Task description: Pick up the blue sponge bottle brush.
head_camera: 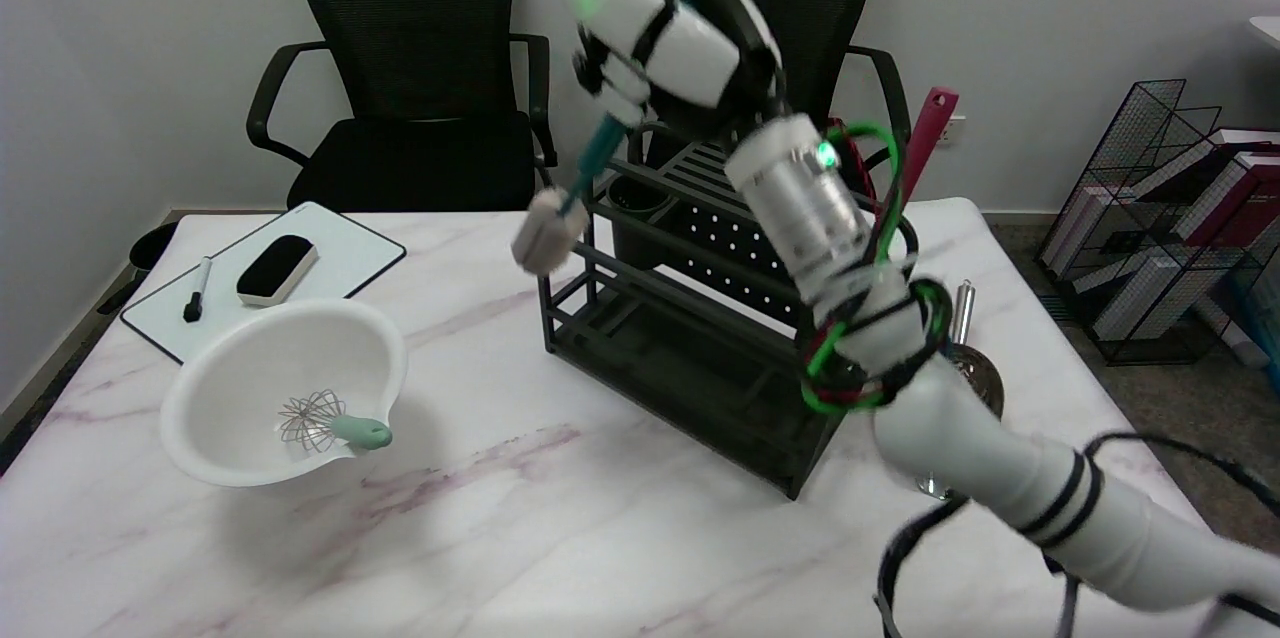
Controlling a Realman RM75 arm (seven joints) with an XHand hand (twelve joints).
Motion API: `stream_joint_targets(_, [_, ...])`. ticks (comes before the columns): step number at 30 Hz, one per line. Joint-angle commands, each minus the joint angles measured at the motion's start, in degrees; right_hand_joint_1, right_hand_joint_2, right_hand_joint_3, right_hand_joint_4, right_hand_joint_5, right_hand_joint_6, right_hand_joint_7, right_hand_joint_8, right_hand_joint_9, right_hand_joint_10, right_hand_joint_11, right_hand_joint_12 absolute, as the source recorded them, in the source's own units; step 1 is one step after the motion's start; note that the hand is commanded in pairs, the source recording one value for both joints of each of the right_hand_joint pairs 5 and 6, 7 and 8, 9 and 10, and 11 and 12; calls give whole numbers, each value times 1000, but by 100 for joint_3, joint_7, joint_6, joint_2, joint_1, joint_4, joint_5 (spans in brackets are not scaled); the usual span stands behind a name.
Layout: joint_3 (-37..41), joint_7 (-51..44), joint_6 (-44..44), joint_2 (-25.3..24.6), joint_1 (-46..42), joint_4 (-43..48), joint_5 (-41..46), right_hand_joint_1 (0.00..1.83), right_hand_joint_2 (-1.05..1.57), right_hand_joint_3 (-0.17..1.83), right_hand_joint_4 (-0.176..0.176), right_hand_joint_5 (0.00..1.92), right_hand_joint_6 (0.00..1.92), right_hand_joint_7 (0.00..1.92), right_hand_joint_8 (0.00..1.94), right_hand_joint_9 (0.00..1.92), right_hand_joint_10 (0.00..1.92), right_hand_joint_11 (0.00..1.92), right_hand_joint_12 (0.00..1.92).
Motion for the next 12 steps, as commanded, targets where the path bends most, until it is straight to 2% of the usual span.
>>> stream_joint_targets(1, [-391,16,2507,136,-3321,-18,-1460,1149,1571,218,0,1920,1920,1920,1920,1920,1920,1920,1920])
stream_joint_targets(6, [-535,473,2716,265,-3565,-133,-2056,1150,1571,208,0,1920,1920,1920,1920,1920,1920,1920,1920])
stream_joint_targets(12, [-869,1144,1936,60,-3314,-203,-2457,1135,1571,250,0,1920,1920,1920,1920,1920,1920,1920,1920])
